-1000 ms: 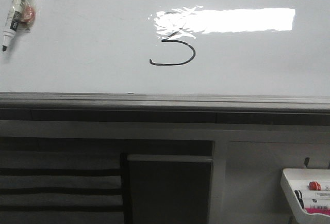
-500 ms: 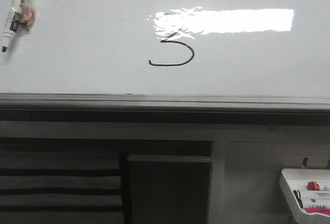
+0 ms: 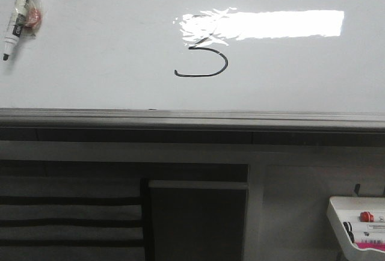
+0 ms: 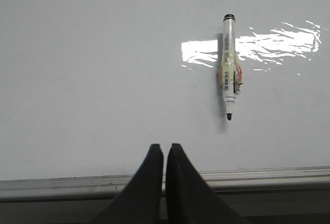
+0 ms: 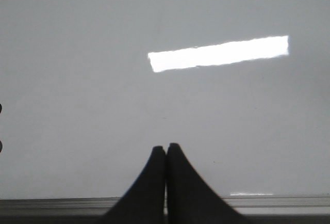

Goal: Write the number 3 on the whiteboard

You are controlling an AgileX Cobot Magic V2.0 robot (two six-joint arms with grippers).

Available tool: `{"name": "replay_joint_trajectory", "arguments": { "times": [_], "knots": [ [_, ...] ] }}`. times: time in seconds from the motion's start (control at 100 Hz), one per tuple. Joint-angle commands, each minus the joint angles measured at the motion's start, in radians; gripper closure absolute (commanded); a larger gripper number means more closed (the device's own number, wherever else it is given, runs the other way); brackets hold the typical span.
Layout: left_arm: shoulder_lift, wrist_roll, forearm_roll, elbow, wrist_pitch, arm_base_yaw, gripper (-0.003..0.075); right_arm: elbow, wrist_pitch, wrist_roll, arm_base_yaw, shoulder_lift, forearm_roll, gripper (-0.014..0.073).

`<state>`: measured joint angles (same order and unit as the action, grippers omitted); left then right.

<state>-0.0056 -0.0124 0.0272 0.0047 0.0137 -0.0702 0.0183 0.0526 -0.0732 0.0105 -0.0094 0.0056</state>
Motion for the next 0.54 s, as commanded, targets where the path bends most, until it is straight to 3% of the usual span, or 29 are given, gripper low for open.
{"name": "replay_joint_trajectory", "arguments": {
  "times": [0.0,0.53],
  "knots": [
    [-0.033,-0.012,-0.001,0.003,-0.082,0.003,0.0739,0.023,0.077,-0.004,-0.004,-0.021,0.004,0.0673],
    [-0.033,-0.012,-0.001,0.003,-0.082,0.003,0.0739,0.023,0.063,-0.004,-0.004,-0.021,0.004,0.0673]
  ]
}}
